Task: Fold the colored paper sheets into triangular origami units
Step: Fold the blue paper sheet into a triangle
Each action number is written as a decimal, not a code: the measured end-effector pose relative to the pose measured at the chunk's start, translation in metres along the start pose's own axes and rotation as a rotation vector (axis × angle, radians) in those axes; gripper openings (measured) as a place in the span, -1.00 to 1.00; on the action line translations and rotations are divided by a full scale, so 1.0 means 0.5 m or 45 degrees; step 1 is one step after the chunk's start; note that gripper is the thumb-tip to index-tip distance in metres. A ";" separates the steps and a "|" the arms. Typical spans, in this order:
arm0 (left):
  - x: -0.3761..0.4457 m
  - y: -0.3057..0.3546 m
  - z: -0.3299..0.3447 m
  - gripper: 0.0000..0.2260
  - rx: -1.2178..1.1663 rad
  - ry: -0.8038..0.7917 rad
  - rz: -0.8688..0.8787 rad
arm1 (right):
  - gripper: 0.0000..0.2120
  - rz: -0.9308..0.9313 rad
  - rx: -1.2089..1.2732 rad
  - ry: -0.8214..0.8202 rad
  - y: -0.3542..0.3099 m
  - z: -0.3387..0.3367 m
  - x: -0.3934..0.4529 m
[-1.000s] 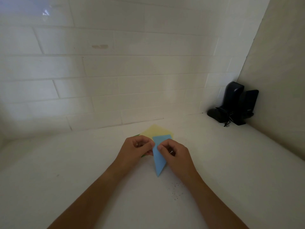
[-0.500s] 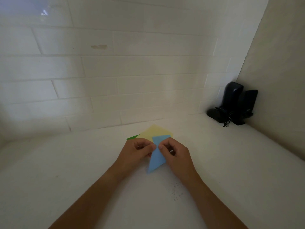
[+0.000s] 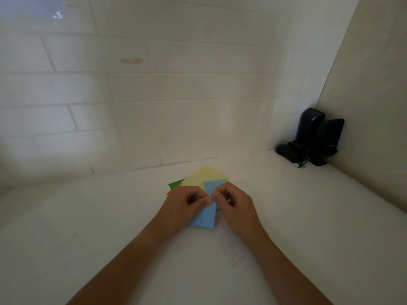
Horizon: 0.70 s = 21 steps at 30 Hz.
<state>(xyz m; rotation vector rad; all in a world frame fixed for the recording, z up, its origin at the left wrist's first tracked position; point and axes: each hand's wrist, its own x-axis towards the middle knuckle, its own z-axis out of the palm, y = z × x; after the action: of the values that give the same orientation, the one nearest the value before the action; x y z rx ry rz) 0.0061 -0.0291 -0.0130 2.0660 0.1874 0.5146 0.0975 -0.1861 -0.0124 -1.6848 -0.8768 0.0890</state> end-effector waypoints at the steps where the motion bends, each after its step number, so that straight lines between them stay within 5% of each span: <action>1: 0.000 0.001 0.001 -0.87 -0.007 0.002 0.001 | -0.85 0.001 -0.015 0.004 0.003 0.000 0.001; 14: 0.000 -0.002 -0.008 -0.89 -0.075 -0.031 -0.055 | -0.84 0.017 -0.014 0.074 0.018 0.004 0.005; 21: -0.007 0.007 -0.005 -0.70 -0.066 -0.092 -0.076 | -0.92 0.092 -0.012 0.141 0.026 0.003 0.008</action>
<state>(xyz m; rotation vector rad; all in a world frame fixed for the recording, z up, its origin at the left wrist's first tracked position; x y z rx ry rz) 0.0019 -0.0302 -0.0100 2.0191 0.1906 0.4039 0.1060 -0.1832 -0.0227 -1.7134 -0.7351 0.0405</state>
